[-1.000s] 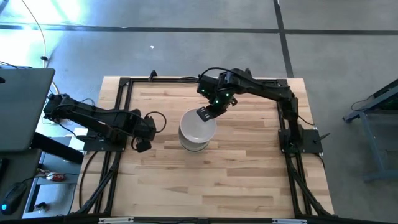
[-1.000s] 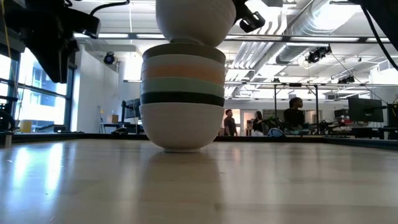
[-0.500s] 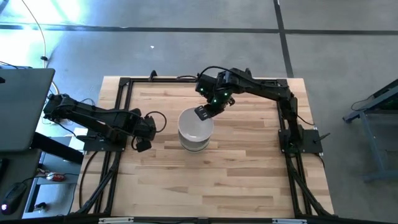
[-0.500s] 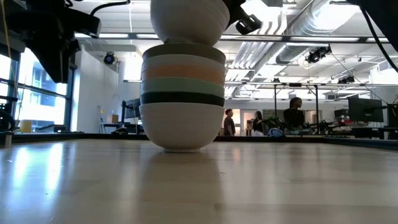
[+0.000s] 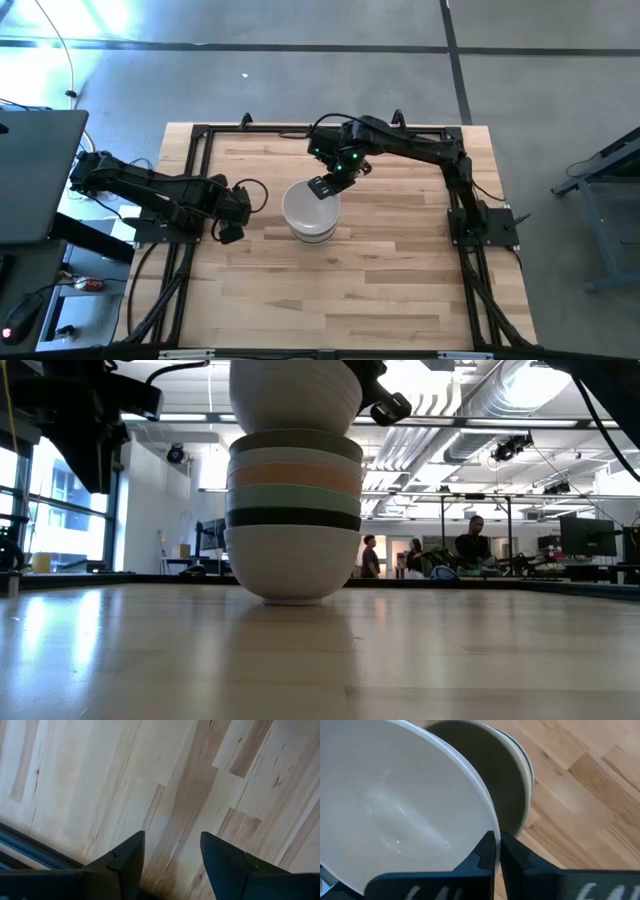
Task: Nest bowls inside each other
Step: Stack the white bowl on the gray bowl
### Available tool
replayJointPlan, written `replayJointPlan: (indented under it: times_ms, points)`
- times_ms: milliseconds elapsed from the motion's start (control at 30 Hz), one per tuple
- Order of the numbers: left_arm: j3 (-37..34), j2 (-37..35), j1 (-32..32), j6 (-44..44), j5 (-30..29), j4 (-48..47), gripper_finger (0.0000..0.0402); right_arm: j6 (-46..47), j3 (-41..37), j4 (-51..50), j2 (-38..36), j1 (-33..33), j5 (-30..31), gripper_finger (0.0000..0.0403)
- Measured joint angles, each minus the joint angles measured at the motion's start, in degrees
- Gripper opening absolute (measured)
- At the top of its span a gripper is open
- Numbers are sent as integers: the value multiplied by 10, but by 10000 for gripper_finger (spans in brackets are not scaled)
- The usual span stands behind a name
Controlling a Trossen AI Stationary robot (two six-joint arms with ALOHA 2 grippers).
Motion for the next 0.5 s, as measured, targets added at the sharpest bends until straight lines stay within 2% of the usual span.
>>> replayJointPlan:
  times_ms: [500]
  points:
    - [0,0,0,0,0,15,181,1,0,-23,2,0,41,0]
